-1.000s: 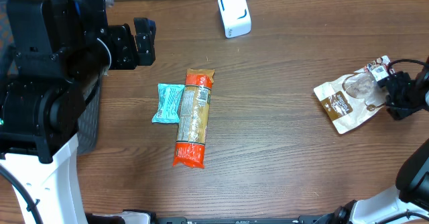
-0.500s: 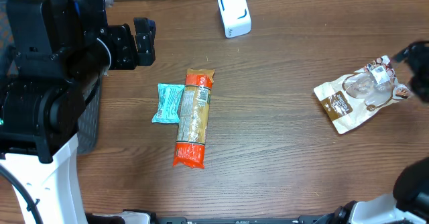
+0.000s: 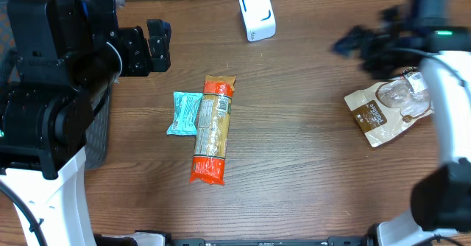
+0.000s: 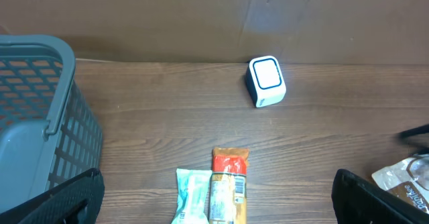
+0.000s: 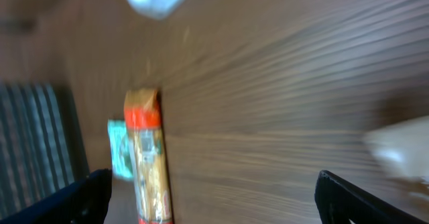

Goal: Scan the item barcode
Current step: 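Move the right gripper over the red-topped pasta package, then grasp the pasta package with the right gripper and lift it, then carry the pasta package toward the scanner, then lift the pasta package upright with the right gripper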

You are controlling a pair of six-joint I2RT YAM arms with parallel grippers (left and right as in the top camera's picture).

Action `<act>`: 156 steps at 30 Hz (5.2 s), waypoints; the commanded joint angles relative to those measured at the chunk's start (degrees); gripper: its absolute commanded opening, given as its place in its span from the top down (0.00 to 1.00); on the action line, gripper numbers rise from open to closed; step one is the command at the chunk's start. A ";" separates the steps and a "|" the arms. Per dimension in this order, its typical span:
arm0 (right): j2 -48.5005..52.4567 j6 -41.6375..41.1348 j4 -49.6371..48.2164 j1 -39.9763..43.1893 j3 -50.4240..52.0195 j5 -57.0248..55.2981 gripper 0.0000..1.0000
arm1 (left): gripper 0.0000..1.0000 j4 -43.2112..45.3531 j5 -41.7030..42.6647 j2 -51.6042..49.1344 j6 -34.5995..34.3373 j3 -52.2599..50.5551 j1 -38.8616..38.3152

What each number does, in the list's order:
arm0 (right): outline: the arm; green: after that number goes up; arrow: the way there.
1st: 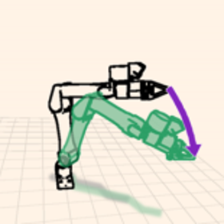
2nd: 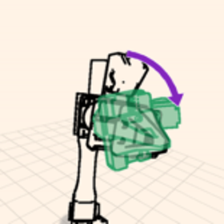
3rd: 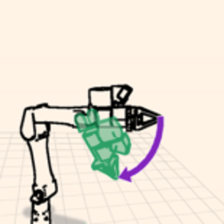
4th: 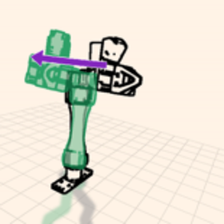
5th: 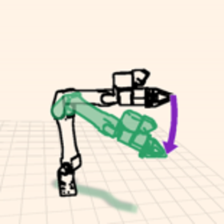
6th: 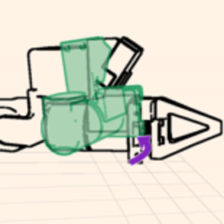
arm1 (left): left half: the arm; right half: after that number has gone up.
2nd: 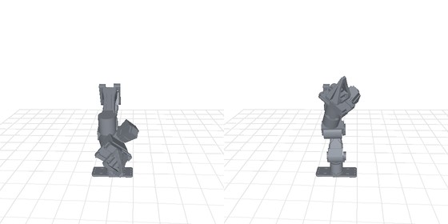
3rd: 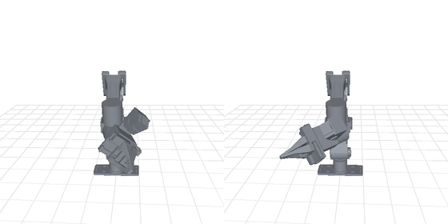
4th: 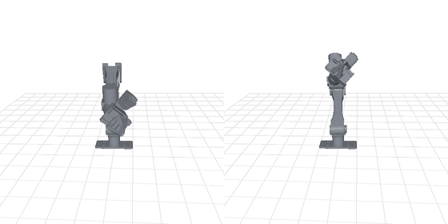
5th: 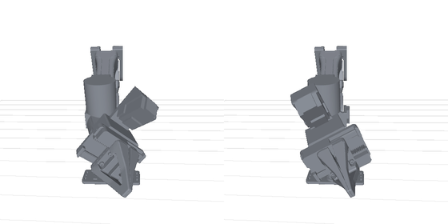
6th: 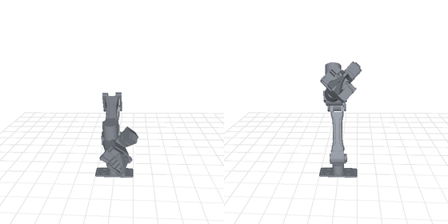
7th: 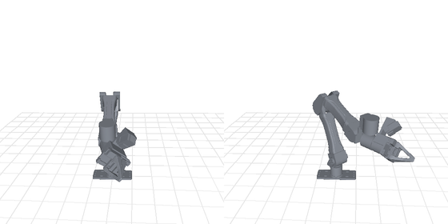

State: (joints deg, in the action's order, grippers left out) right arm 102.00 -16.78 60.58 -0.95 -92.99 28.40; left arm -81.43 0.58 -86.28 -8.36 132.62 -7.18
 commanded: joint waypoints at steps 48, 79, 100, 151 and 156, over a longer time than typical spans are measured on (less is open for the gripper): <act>10.99 -5.95 -7.54 -32.76 4.33 -10.91 0.96 | 0.00 0.17 -0.59 -0.33 1.09 -0.04 -0.13; 11.45 10.40 12.44 -36.83 -11.15 -31.56 0.00 | 0.00 0.17 -0.59 -0.35 1.09 -0.04 -0.13; 12.17 19.69 -3.80 -31.89 14.75 -12.31 0.00 | 0.00 0.17 -0.59 -0.35 1.09 -0.02 -0.13; 19.54 -2.67 -21.64 -26.71 12.98 6.49 0.96 | 0.00 0.17 -0.59 -0.35 1.09 -0.04 -0.13; 19.45 -4.28 -22.67 -25.86 12.98 7.02 0.96 | 0.00 0.17 -0.59 -0.35 1.09 -0.04 -0.13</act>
State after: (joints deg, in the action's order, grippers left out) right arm 120.31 -18.96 38.06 -27.18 -79.44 35.57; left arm -81.43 0.60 -86.28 -8.36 132.62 -7.18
